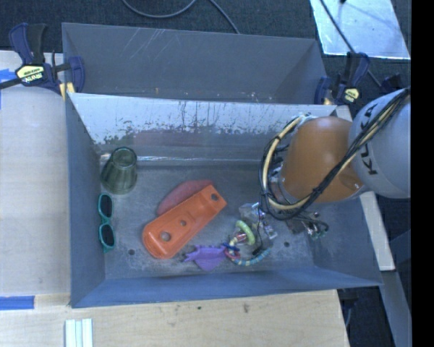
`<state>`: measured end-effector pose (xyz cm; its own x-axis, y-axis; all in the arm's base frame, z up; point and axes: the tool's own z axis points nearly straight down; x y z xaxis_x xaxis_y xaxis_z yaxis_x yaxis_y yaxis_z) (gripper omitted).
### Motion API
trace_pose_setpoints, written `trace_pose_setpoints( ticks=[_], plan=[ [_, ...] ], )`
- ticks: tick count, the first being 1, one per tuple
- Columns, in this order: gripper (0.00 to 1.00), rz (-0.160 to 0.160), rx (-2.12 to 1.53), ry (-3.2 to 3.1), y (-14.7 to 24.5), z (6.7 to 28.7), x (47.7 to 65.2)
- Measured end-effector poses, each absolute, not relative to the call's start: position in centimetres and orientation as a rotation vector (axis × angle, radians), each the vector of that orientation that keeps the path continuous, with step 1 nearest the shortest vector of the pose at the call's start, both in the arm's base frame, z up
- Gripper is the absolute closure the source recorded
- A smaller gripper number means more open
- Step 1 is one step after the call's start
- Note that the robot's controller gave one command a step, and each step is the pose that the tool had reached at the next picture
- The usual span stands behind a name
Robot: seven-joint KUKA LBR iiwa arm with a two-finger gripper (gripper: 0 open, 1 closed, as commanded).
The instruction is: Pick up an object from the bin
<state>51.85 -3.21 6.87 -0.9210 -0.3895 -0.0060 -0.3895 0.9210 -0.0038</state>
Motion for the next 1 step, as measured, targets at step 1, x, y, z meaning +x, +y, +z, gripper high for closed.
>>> trace_pose_setpoints(
  ticks=[1],
  plan=[
    [1.0,-0.004,-0.645,3.068,-3.16,7.0,51.77]
  ],
)
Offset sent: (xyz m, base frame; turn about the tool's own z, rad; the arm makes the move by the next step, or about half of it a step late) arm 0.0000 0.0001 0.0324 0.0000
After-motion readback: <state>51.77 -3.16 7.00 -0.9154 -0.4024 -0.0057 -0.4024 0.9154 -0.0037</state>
